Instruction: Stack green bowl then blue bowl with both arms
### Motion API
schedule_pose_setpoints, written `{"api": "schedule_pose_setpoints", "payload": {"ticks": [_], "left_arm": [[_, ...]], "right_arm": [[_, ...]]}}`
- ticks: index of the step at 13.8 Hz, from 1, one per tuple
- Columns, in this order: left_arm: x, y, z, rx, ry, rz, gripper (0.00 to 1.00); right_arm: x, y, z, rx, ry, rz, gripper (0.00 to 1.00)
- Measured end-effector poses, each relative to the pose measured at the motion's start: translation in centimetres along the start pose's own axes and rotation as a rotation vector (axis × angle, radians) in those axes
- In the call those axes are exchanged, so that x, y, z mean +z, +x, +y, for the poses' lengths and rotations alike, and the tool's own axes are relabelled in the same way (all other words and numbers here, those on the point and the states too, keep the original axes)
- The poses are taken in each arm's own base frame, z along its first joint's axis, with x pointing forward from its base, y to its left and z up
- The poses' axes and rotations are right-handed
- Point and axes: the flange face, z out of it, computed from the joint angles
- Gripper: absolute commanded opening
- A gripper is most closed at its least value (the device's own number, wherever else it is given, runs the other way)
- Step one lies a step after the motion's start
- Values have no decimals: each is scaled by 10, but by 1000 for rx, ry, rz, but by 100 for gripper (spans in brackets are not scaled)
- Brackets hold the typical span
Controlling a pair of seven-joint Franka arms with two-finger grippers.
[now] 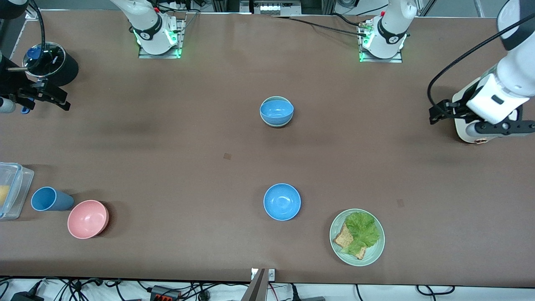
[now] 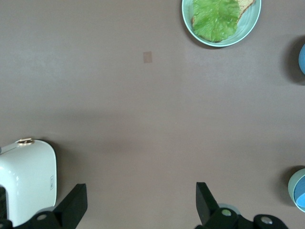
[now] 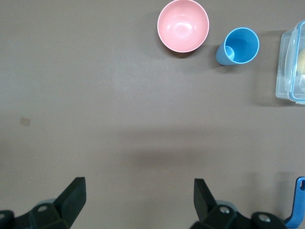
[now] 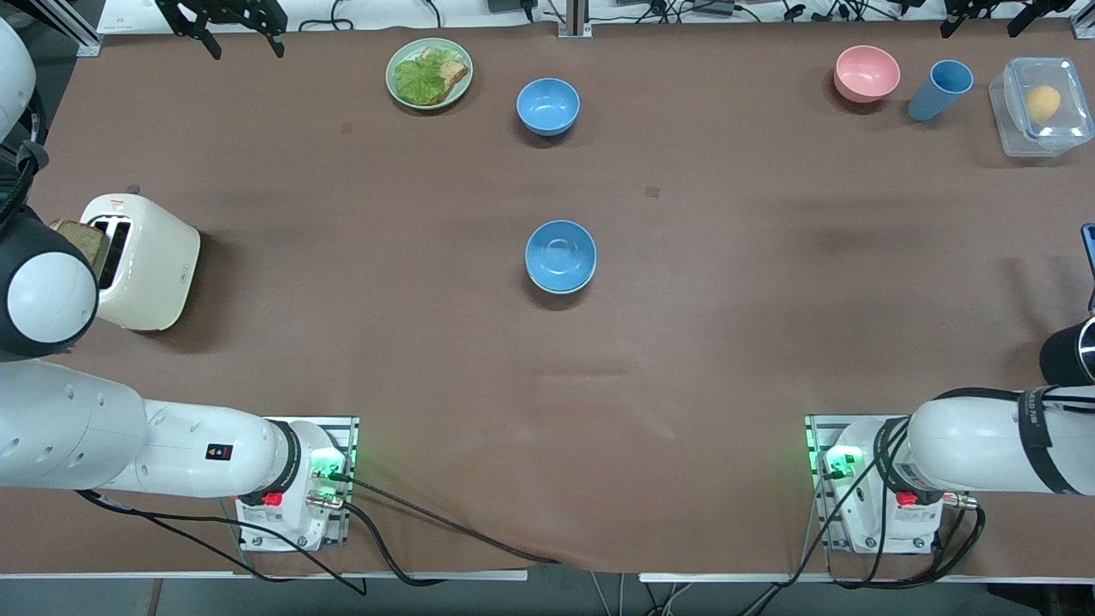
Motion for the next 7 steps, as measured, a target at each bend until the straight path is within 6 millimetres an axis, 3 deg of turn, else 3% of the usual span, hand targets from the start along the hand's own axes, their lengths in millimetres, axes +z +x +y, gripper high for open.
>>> {"api": "schedule_pose_setpoints", "payload": {"ticks": [7], "left_arm": [[0, -2, 0, 0, 1, -10, 100]], "right_arm": [[0, 0, 0, 0, 0, 0, 100]]}}
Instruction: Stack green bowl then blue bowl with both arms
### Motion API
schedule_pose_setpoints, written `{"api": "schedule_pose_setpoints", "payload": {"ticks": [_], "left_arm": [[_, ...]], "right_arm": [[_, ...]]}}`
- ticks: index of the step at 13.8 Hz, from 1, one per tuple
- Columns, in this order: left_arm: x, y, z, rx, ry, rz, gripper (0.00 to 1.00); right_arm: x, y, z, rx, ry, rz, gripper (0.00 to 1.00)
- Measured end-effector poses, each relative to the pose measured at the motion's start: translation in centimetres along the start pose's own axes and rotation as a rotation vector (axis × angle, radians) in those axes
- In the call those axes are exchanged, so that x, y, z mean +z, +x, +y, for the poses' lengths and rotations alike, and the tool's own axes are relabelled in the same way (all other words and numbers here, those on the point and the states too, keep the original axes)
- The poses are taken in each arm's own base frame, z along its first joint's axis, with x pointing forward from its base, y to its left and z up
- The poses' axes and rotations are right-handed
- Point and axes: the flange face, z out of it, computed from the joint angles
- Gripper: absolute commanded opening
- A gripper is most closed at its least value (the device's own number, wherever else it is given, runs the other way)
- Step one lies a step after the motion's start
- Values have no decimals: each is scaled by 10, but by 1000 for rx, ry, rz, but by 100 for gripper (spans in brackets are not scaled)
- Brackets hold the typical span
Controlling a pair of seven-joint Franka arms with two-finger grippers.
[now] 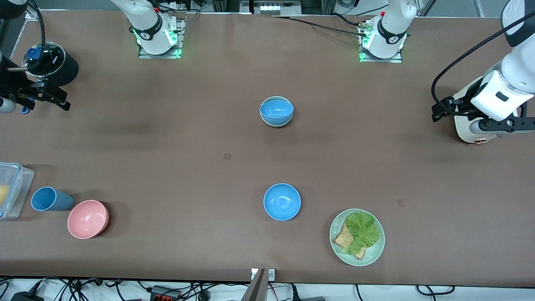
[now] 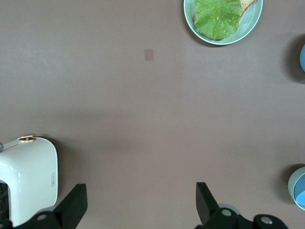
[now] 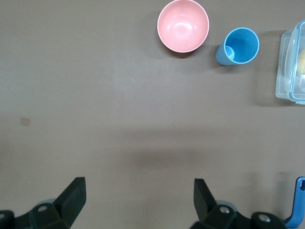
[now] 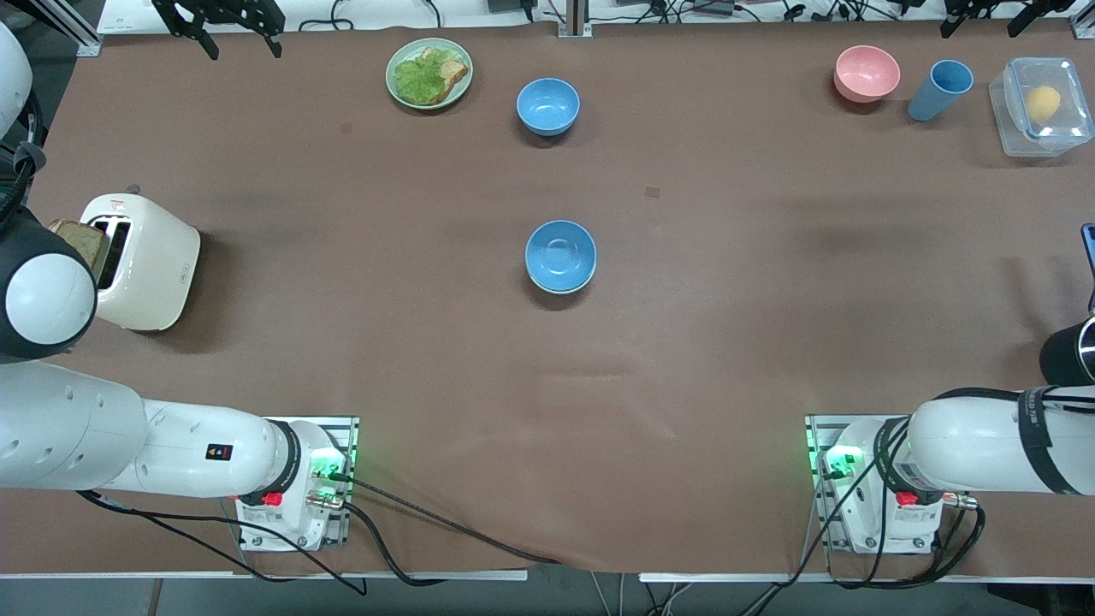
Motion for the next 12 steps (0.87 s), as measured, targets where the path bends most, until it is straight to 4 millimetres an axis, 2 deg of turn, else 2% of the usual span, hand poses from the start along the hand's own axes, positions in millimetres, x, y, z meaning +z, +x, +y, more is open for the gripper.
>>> {"api": "schedule_pose_setpoints", "payload": {"ticks": [7, 12], "left_arm": [[-11, -10, -1, -2, -12, -8, 100], [-19, -15, -15, -30, -51, -36, 100]], "right_arm": [[0, 0, 0, 0, 0, 0, 100], [0, 0, 0, 0, 0, -1, 100]]}}
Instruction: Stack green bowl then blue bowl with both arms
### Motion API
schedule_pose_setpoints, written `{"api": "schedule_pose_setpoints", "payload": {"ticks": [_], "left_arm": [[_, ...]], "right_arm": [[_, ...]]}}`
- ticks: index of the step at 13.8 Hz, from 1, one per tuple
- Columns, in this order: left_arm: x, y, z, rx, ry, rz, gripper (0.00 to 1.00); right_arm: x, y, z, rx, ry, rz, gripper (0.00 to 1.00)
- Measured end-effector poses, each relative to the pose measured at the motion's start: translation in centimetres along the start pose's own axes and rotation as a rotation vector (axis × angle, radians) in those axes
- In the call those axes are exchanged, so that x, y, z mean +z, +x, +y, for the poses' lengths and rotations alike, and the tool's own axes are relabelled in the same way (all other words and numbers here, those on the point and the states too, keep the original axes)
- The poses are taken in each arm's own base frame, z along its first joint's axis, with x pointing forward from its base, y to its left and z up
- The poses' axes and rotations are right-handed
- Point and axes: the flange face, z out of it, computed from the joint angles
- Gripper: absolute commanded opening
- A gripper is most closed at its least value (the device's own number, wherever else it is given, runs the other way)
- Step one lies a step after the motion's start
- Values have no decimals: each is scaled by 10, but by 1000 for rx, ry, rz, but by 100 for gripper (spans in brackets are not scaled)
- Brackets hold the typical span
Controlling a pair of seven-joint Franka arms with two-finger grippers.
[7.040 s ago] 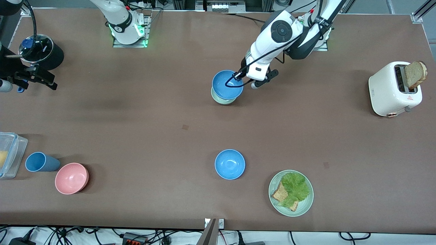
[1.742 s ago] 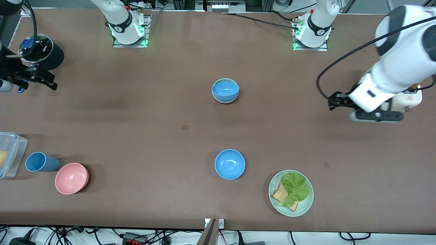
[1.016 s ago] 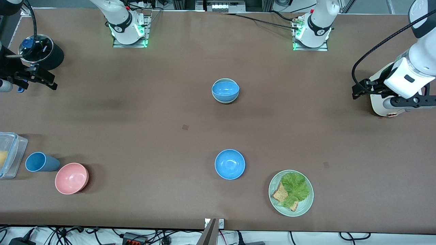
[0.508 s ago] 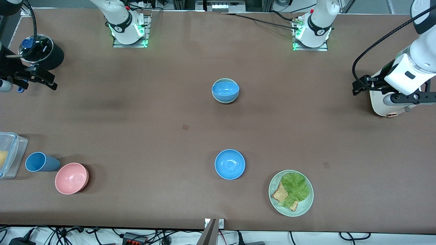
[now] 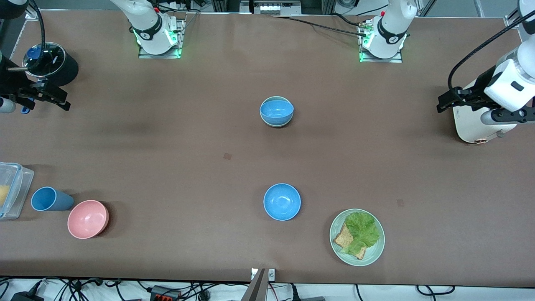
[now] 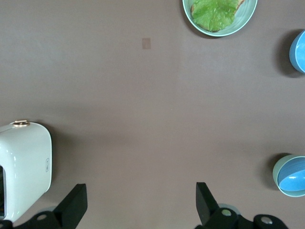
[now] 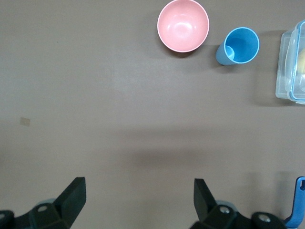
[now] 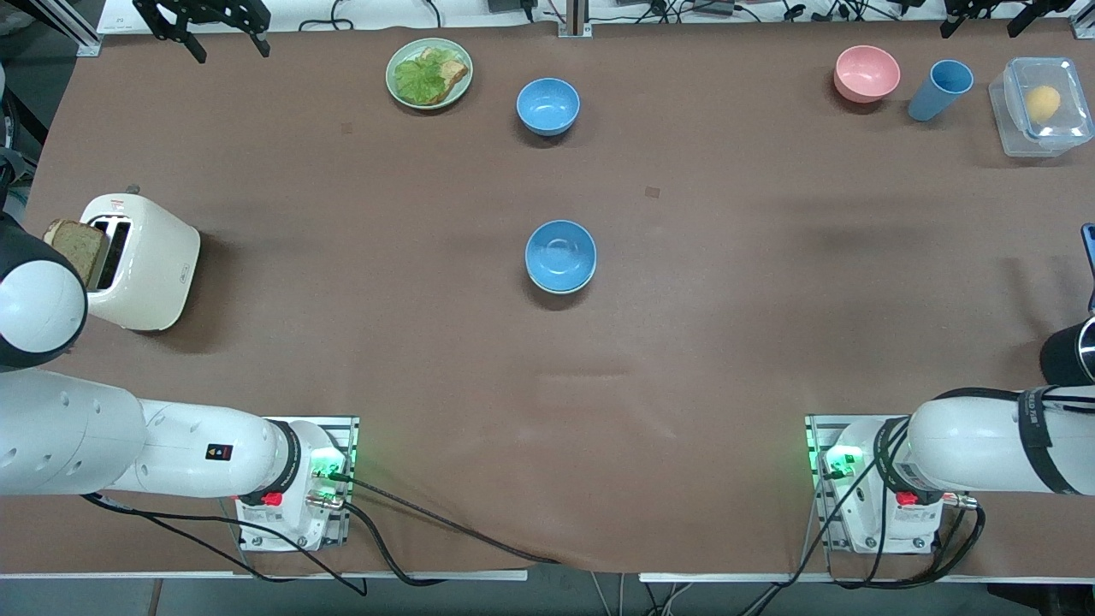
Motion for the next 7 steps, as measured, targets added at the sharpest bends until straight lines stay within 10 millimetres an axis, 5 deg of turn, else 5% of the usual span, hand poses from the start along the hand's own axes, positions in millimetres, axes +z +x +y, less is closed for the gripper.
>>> {"api": "schedule_pose_setpoints", "payload": {"ticks": [7], "left_arm": [[0, -1, 2, 7, 2, -18, 100]], "right_arm": [[0, 0, 0, 0, 0, 0, 100]]}}
